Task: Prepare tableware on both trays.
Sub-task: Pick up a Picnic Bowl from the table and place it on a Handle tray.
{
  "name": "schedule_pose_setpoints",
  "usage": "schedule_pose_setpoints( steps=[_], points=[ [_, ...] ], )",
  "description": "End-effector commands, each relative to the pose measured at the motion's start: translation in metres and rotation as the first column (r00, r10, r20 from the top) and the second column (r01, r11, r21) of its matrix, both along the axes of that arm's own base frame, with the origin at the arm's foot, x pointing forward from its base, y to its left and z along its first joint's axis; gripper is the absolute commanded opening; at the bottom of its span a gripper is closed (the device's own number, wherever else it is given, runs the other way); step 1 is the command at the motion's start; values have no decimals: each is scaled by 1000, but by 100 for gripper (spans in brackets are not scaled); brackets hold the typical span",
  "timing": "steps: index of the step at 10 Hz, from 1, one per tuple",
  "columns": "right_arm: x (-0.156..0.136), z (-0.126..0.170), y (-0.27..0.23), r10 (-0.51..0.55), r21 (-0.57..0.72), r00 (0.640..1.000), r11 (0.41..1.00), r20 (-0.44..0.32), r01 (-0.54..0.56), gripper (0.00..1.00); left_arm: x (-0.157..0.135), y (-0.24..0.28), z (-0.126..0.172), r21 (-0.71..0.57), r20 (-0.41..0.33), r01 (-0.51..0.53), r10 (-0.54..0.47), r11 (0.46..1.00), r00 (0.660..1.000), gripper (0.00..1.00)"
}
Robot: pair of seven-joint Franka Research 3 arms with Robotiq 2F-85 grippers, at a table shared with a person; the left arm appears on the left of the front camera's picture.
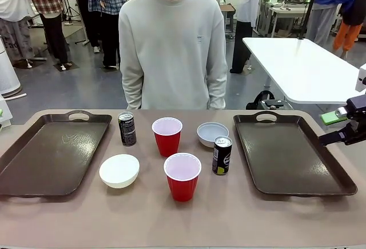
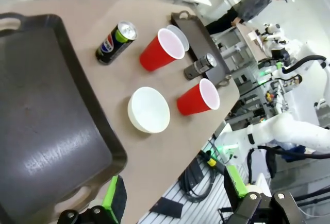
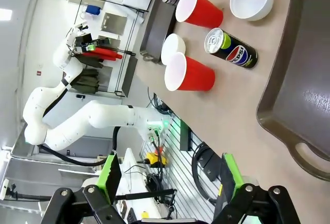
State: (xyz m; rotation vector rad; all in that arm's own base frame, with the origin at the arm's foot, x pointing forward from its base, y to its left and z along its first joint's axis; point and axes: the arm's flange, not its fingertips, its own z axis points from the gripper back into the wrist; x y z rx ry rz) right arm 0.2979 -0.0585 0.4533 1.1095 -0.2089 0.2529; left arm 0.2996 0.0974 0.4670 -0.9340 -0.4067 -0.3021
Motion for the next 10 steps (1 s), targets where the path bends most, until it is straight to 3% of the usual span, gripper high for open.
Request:
schedule_pose_setpoints(
  steps=[1,10],
  points=[
    [0,-2,-3,-2,9,1000,1000,6,2,100,1,-1,-4,-21,-7,-5,4,1000,1000,100],
    [0,-2,-3,-2,9,1000,1000,6,2,100,1,-1,-4,-21,-7,-5,4,1000,1000,100]
  ],
)
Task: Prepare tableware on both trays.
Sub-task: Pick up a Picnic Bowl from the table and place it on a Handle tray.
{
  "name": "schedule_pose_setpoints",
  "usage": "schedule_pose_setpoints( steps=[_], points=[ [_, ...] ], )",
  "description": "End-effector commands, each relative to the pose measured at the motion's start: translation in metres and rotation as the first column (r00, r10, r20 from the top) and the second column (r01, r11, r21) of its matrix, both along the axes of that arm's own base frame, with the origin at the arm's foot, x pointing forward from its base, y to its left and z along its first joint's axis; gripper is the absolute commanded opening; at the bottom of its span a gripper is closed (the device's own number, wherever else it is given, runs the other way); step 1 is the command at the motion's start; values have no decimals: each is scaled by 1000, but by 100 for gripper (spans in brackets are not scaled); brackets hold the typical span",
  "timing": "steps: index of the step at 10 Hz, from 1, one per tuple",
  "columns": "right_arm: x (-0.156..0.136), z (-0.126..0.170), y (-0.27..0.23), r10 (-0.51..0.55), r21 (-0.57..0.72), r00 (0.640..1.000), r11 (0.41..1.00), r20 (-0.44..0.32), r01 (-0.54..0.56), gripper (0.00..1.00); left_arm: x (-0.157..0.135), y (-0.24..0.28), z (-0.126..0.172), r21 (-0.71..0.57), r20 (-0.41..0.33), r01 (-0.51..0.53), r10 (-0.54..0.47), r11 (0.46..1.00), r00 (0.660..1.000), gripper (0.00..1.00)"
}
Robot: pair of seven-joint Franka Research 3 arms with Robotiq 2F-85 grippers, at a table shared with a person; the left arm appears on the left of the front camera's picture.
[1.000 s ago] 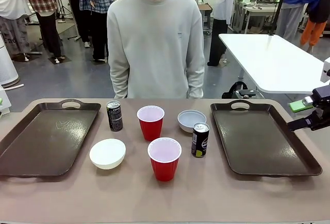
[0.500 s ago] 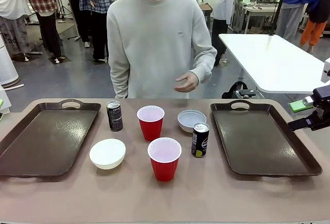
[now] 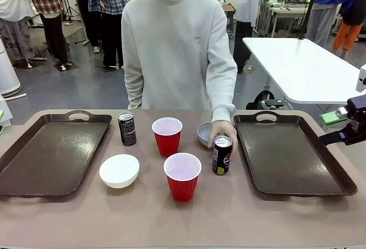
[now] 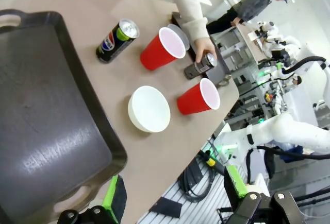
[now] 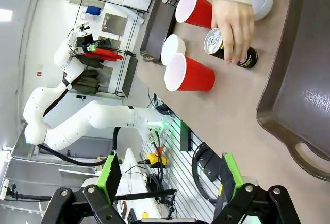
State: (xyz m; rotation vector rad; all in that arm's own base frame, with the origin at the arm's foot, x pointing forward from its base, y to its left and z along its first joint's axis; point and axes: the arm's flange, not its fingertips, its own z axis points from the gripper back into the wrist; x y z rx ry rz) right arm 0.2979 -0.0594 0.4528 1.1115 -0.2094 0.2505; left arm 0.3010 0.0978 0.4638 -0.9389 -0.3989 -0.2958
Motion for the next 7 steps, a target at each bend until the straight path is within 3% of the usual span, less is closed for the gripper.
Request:
schedule_pose_setpoints(
  steps=[1,3,5,7],
  points=[
    [0,-2,-2,0,7,1000,1000,7,0,100,-1,-1,-1,-17,3,-4,4,1000,1000,100],
    [0,-2,-2,0,7,1000,1000,7,0,100,0,0,0,0,0,0,0,1000,1000,100],
    [0,-2,-2,0,7,1000,1000,7,0,100,13,-40,32,233,-41,-36,47,972,998,100],
    [0,-2,-2,0,7,1000,1000,7,0,100,34,-104,53,495,-84,-3,51,869,995,100]
  ],
)
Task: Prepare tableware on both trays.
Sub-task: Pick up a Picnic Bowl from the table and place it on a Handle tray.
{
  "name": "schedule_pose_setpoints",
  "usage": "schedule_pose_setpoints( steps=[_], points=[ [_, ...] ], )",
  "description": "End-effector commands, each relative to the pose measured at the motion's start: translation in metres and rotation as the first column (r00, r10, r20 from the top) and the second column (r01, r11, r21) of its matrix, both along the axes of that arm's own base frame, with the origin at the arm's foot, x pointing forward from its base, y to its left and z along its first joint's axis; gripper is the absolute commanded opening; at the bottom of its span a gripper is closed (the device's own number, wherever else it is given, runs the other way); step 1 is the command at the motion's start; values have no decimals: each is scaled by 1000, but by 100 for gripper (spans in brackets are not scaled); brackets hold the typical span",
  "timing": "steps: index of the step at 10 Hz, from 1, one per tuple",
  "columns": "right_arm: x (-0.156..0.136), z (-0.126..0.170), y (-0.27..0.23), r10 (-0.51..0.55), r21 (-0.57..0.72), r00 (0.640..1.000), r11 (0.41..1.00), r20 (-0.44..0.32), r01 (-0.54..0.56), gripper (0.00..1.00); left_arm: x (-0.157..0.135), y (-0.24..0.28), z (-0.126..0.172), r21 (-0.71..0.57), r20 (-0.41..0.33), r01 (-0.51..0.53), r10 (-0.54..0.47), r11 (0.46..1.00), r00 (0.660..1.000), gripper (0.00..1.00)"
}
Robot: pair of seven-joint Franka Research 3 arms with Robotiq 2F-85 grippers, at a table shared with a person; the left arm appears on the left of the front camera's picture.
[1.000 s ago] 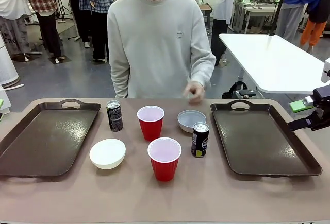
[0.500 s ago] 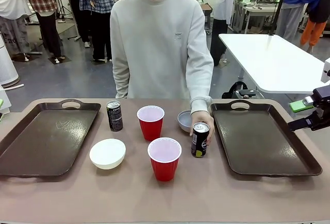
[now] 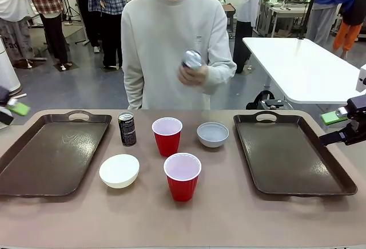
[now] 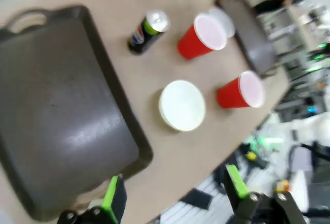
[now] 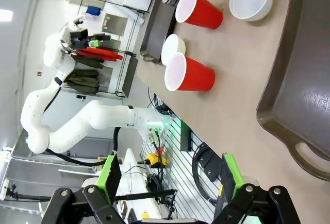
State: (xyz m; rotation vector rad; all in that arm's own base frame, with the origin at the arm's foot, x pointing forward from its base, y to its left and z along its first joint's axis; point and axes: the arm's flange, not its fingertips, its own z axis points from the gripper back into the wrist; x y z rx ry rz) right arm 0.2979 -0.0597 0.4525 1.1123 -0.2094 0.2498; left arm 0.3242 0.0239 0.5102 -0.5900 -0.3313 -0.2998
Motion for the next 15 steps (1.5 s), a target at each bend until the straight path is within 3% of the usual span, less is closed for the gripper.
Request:
schedule_pose_setpoints(
  steps=[1,3,4,6,7,8,9,12,13,15],
  points=[
    [0,-1,-2,0,6,1000,1000,7,0,100,25,-70,8,263,-103,44,-17,964,995,100],
    [0,-1,-2,0,6,1000,1000,7,0,100,56,-131,-12,357,-237,134,-50,925,970,100],
    [0,-1,-2,0,6,1000,1000,7,0,100,68,-158,-31,418,-264,137,-24,898,964,100],
    [0,-1,-2,0,6,1000,1000,7,0,100,76,-199,-81,518,-258,109,33,849,966,100],
    [0,-1,-2,0,6,1000,1000,7,0,100,80,-204,-94,497,-259,109,27,861,965,100],
    [0,-1,-2,0,6,1000,1000,7,0,100,76,-195,-88,344,-271,175,-81,923,959,100],
    [0,-1,-2,0,6,1000,1000,7,0,100,71,-202,-97,488,-275,134,6,863,961,100],
    [0,-1,-2,0,6,1000,1000,7,0,100,77,-203,-103,457,-280,145,-13,877,960,100],
    [0,-1,-2,0,6,1000,1000,7,0,100,76,-213,-116,421,-266,152,-39,894,963,100],
    [0,-1,-2,0,6,1000,1000,7,0,100,67,-232,-139,480,-165,73,8,874,986,100]
  ],
)
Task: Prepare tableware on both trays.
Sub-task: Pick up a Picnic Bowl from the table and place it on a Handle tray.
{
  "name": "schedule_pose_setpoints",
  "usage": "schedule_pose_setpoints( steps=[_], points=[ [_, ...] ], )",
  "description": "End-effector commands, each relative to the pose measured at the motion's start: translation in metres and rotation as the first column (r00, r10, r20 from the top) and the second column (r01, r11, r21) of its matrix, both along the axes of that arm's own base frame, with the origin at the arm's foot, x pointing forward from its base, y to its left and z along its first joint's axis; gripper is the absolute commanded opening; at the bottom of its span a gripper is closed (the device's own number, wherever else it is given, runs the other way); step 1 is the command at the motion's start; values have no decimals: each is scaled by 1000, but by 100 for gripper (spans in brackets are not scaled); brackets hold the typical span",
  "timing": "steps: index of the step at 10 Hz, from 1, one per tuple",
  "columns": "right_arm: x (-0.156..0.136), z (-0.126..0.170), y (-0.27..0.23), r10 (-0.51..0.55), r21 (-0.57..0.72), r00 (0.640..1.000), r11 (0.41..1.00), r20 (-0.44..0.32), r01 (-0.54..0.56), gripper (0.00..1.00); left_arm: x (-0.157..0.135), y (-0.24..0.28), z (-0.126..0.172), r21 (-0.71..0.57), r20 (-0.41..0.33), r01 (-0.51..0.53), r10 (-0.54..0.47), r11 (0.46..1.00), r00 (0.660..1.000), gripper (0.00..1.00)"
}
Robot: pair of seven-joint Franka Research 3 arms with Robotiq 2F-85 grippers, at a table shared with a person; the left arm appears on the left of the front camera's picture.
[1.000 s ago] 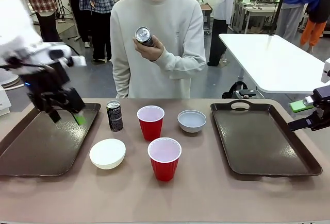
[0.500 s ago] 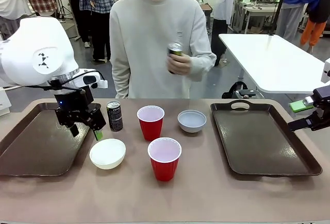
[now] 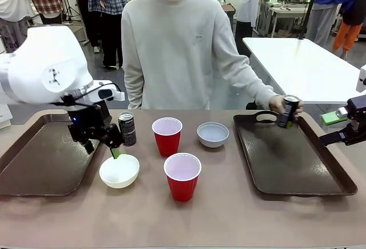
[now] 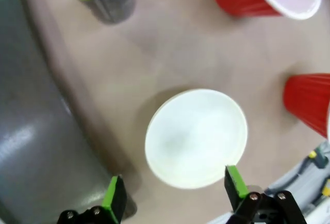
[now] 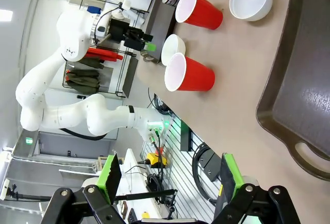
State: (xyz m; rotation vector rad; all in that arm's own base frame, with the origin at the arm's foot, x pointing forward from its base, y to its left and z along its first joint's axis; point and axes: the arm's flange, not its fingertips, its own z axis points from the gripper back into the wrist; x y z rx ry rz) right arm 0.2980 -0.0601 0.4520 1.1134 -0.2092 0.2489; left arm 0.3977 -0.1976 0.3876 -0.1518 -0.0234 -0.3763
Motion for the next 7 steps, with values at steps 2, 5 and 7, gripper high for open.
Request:
schedule_pose_setpoints(
  steps=[2,5,7],
  points=[
    [0,-1,-2,1,5,1000,1000,8,-1,100,-9,-18,-35,82,98,-52,44,995,994,100],
    [0,-1,-2,1,5,1000,1000,8,-1,100,-8,-23,-51,165,131,-70,49,984,990,82],
    [0,-1,-2,1,5,1000,1000,8,-1,100,-11,-26,-49,154,128,-63,44,986,991,64]
  ],
)
